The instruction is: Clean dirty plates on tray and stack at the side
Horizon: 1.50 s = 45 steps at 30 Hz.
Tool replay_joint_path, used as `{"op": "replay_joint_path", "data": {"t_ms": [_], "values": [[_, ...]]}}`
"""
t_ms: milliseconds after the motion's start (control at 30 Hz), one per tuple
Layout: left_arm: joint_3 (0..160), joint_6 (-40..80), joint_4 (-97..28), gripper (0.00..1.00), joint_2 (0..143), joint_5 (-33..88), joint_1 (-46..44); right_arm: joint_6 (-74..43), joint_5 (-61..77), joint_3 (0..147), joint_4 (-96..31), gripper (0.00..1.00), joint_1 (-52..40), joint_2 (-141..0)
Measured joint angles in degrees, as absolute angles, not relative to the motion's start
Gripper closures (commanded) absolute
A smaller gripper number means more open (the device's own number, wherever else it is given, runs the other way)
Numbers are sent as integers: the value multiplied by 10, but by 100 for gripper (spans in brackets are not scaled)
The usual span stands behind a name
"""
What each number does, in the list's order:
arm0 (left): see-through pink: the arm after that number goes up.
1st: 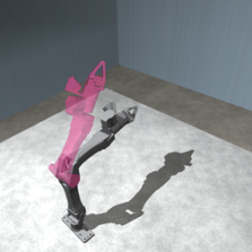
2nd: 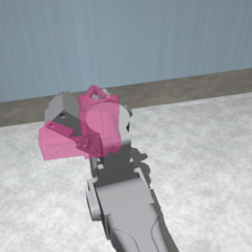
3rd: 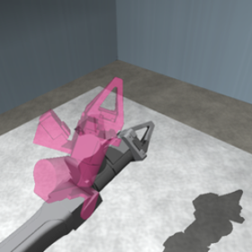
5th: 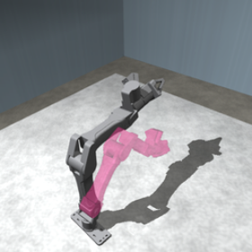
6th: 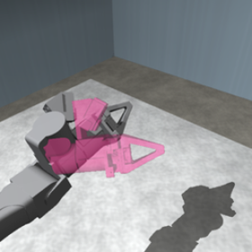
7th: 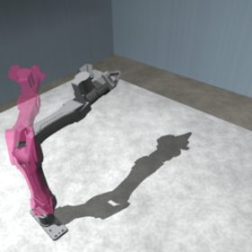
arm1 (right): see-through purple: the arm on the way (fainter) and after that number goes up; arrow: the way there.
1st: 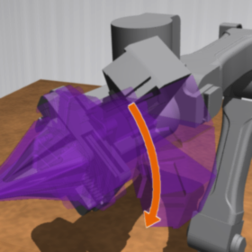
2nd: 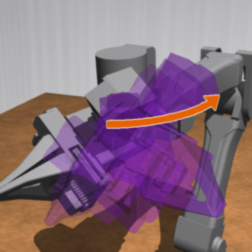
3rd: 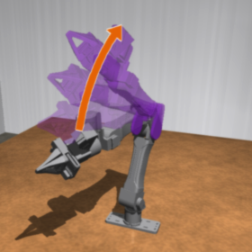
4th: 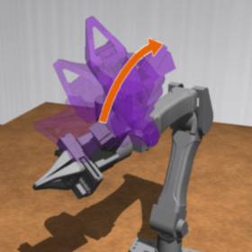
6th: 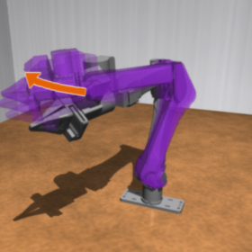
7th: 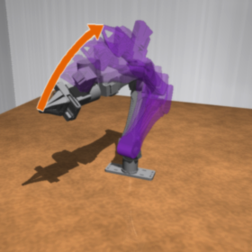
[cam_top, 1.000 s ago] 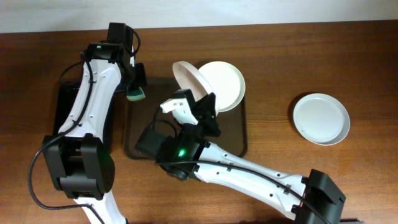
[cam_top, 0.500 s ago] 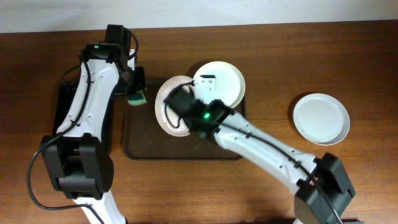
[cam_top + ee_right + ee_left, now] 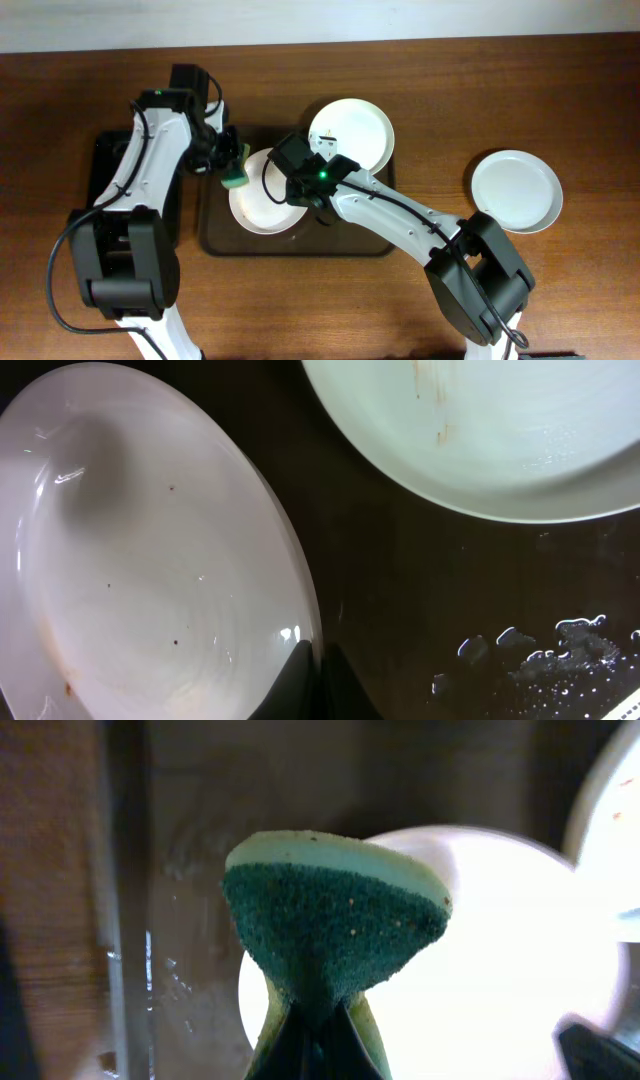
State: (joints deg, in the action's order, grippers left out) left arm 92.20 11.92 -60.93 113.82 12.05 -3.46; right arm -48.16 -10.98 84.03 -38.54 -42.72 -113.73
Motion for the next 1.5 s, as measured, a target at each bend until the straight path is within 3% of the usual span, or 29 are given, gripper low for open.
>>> {"op": "replay_joint_path", "data": {"t_ms": [633,1200,1500], "values": [[752,239,-501,100,1122,54,-120,-482,-93,838,-384,96,-410,-1138],[727,252,-325,100,1123,-141,-132,-493,-72,838,-393,96,-410,-1138],[792,252,-329,99,1132,-204,-126,-493,-72,838,-400,96,-410,-1138]]}}
